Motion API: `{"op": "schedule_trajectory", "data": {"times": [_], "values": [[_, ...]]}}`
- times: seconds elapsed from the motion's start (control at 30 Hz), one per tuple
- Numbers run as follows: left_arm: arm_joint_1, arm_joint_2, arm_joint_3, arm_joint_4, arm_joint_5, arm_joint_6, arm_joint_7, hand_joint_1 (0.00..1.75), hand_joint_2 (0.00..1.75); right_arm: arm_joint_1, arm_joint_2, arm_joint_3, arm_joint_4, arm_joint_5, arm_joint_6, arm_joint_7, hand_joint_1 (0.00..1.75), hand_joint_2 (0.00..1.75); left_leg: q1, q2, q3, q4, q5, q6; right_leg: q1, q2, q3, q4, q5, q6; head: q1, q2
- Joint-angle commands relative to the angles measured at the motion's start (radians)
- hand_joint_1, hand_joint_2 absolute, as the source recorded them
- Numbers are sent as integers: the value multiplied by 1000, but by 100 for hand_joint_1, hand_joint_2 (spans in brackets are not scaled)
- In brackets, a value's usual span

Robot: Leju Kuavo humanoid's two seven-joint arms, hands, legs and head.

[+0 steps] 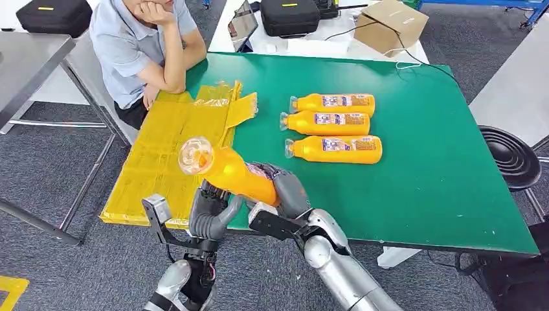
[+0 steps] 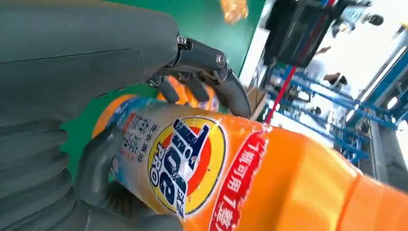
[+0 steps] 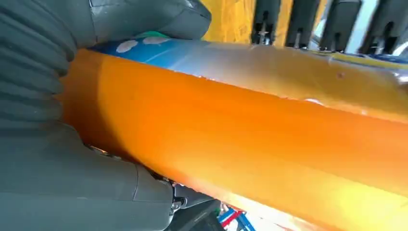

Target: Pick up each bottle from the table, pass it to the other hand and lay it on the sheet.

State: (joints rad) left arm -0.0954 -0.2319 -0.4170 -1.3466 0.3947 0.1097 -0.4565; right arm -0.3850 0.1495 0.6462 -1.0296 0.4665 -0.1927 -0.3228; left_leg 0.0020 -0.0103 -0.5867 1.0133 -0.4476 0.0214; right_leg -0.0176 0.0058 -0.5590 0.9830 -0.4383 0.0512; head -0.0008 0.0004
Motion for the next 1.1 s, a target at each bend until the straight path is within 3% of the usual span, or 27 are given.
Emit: {"op": "schedule_trajectory", "data": {"times": [0.03,0.07,0.1,0.67,0.7,0.9,1.0,1.1], "values": [[-52,28,-17,11,-166,121,-54,169,175,-53,-32,88,110,58,10,61,175,175,1,0,2,0,0,-2,2,-2,3,-1,0,-3,0,0],[-52,28,-17,11,-166,121,-54,169,175,-53,-32,88,110,58,10,61,175,175,1,0,2,0,0,-1,1,-1,2,-1,0,-2,0,0],[-55,26,-22,24,-170,120,-40,0,175,-53,-35,96,108,79,-1,62,175,175,1,0,3,-1,0,-1,1,-1,3,-1,0,-3,0,0],[-25,40,-52,2,-144,44,-8,0,175,21,-22,-20,33,-92,39,13,175,175,0,0,1,-1,0,-1,1,-1,1,-1,0,-2,0,0],[-17,40,-54,-4,-146,40,-8,0,175,23,-33,-14,20,-53,-3,11,175,175,1,0,1,0,0,-1,1,-1,1,-1,0,-2,0,0],[-17,46,-63,0,-157,37,-2,0,175,25,-37,-14,8,-44,-5,11,175,175,0,1,1,-1,0,-1,1,0,1,-1,0,-2,0,0],[-42,36,-62,73,-200,109,58,0,175,45,-32,2,-19,-23,-8,8,175,175,1,0,2,-1,0,-1,1,-2,2,-1,0,-3,0,0],[-70,15,-55,144,-235,196,40,0,175,50,-31,12,-20,-4,-38,26,175,175,0,0,1,-1,0,-1,1,-1,1,-1,0,-2,0,0]]}}
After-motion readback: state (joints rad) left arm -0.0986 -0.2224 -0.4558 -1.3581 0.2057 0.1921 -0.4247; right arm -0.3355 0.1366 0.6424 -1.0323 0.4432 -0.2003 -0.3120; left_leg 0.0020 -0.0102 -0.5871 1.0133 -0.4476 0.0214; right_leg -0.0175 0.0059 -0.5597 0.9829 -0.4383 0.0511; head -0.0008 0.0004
